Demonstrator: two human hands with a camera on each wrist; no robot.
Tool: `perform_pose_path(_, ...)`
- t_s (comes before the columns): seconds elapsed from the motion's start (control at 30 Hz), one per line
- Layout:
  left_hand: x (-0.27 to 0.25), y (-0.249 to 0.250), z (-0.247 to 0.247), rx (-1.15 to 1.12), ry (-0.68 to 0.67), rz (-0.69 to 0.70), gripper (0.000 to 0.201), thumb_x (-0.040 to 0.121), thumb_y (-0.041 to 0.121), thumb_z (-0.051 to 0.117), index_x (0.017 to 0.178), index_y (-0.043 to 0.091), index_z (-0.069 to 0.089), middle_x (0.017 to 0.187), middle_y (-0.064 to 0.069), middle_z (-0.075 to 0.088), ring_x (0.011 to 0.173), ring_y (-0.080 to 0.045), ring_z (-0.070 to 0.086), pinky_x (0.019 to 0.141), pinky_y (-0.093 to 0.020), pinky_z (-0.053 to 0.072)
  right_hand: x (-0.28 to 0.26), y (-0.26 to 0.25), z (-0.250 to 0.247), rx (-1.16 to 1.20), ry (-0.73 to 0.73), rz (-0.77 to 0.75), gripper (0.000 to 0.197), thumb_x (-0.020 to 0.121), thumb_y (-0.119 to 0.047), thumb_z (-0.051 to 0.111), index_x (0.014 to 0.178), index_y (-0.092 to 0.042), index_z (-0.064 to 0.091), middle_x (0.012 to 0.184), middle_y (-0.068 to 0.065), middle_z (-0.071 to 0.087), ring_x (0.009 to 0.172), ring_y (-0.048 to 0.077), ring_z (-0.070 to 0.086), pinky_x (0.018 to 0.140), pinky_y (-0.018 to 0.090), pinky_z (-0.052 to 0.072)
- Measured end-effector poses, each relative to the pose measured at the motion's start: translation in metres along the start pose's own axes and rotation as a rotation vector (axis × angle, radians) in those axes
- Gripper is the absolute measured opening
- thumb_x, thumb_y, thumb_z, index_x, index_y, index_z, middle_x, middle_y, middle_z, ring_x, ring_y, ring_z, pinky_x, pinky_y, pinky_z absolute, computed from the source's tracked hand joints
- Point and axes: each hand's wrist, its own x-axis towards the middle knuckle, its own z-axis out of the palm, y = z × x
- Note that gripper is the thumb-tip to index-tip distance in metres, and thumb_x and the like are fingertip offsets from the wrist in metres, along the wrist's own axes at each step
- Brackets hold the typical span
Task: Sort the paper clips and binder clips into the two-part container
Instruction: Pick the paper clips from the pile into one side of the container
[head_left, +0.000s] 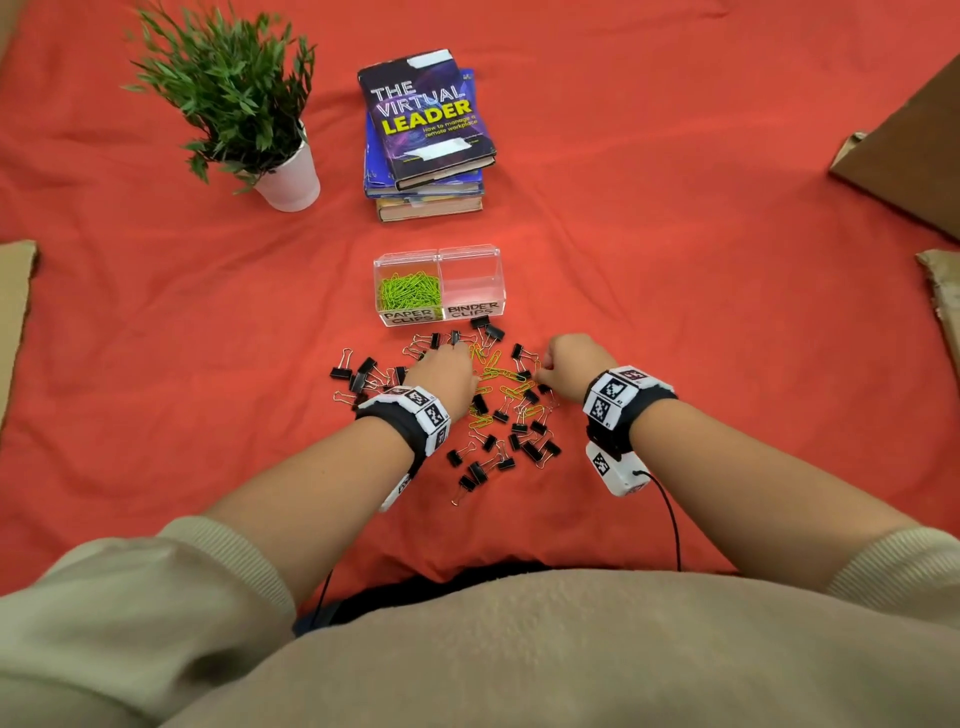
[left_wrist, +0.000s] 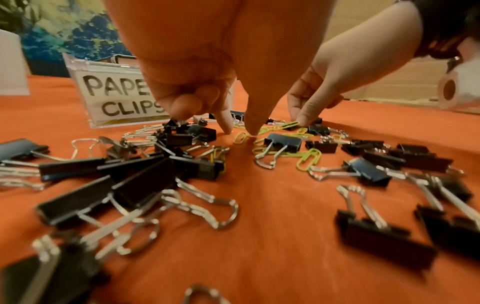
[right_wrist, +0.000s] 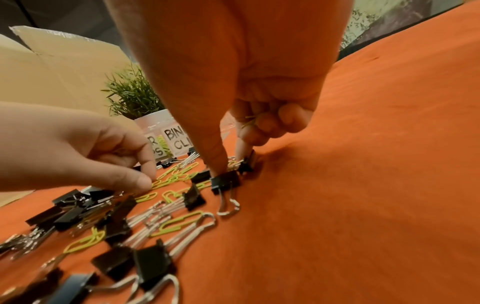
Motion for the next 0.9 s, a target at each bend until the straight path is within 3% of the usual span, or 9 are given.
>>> perform_pose_path(0.13, 0.000, 0.000, 0.007, 0.028, 0.004, 0.052, 0.022, 0.094, 0.014, 0.053, 0.112, 0.003, 0.049, 0.115, -0.017, 0.057, 0.105, -0.035, 0.056, 0.084, -0.043, 0.047, 0.000, -0.001, 0.002, -0.015, -0.026, 0.020, 0.031, 0.090, -0.015, 0.053, 0.060, -0.011, 0.046, 0.072, 0.009, 0.054, 0.071, 0.027, 0.056, 0.060, 0.029, 0.043)
perform_pose_path(0.3, 0.002, 0.001, 0.005, -0.085, -0.055, -0.019, 0.019, 0.094, 0.015, 0.049, 0.109, 0.005, 0.051, 0.109, -0.014, 0.060, 0.099, -0.033, 0.059, 0.083, -0.041, 0.049, -0.003, 0.004, 0.002, 0.057, -0.035, 0.044, 0.024, 0.085, -0.018, 0.054, 0.064, -0.007, 0.058, 0.064, 0.008, 0.055, 0.065, 0.028, 0.060, 0.061, 0.033, 0.054)
perform_pose_path(0.4, 0.001, 0.001, 0.002, -0.090, -0.092, -0.028, 0.022, 0.094, 0.015, 0.045, 0.111, 0.002, 0.050, 0.107, -0.016, 0.060, 0.097, -0.034, 0.059, 0.080, -0.041, 0.049, -0.005, 0.000, 0.001, -0.003, -0.016, 0.018, 0.039, 0.088, -0.021, 0.055, 0.053, -0.011, 0.041, 0.054, 0.005, 0.041, 0.054, 0.025, 0.046, 0.049, 0.026, 0.039)
perform_pose_path(0.5, -0.002, 0.003, -0.002, -0.108, -0.109, -0.017, 0.023, 0.093, 0.016, 0.047, 0.109, 0.000, 0.048, 0.104, -0.017, 0.058, 0.093, -0.034, 0.057, 0.075, -0.039, 0.045, -0.004, -0.007, 0.003, -0.013, -0.007, 0.019, 0.043, 0.090, -0.019, 0.054, 0.052, -0.013, 0.033, 0.054, 0.003, 0.036, 0.058, 0.026, 0.044, 0.052, 0.027, 0.036)
perform_pose_path(0.6, -0.006, 0.002, -0.009, -0.236, -0.084, -0.005, 0.016, 0.092, 0.015, 0.047, 0.101, 0.002, 0.046, 0.091, -0.013, 0.055, 0.077, -0.028, 0.051, 0.064, -0.034, 0.040, -0.004, -0.010, 0.004, 0.039, -0.025, 0.035, 0.043, 0.089, -0.018, 0.054, 0.052, -0.013, 0.033, 0.053, 0.003, 0.035, 0.049, 0.022, 0.038, 0.046, 0.025, 0.032)
perform_pose_path(0.7, -0.011, 0.000, -0.015, -0.394, -0.014, -0.009, 0.006, 0.092, 0.013, 0.047, 0.092, 0.009, 0.043, 0.070, -0.002, 0.047, 0.060, -0.020, 0.043, 0.052, -0.030, 0.034, -0.003, -0.010, 0.003, 0.074, -0.028, 0.064, 0.041, 0.089, -0.019, 0.052, 0.053, -0.013, 0.036, 0.054, 0.003, 0.038, 0.052, 0.024, 0.042, 0.049, 0.027, 0.037)
perform_pose_path(0.8, -0.011, -0.002, -0.018, -0.541, 0.034, -0.034, 0.005, 0.091, 0.011, 0.049, 0.093, 0.013, 0.045, 0.071, 0.000, 0.049, 0.053, -0.014, 0.041, 0.049, -0.026, 0.034, -0.002, -0.003, -0.003, 0.216, -0.001, 0.100, 0.040, 0.091, -0.020, 0.051, 0.054, -0.015, 0.037, 0.053, 0.002, 0.039, 0.049, 0.019, 0.039, 0.046, 0.025, 0.033)
perform_pose_path(0.9, -0.007, -0.003, -0.019, -0.673, 0.034, -0.060, 0.016, 0.093, 0.010, 0.043, 0.107, 0.015, 0.048, 0.078, -0.006, 0.055, 0.051, -0.013, 0.041, 0.050, -0.026, 0.035, -0.003, 0.006, -0.012, 0.562, 0.052, 0.122, 0.030, 0.089, -0.021, 0.055, 0.062, -0.016, 0.045, 0.059, 0.004, 0.051, 0.051, 0.017, 0.045, 0.052, 0.024, 0.039)
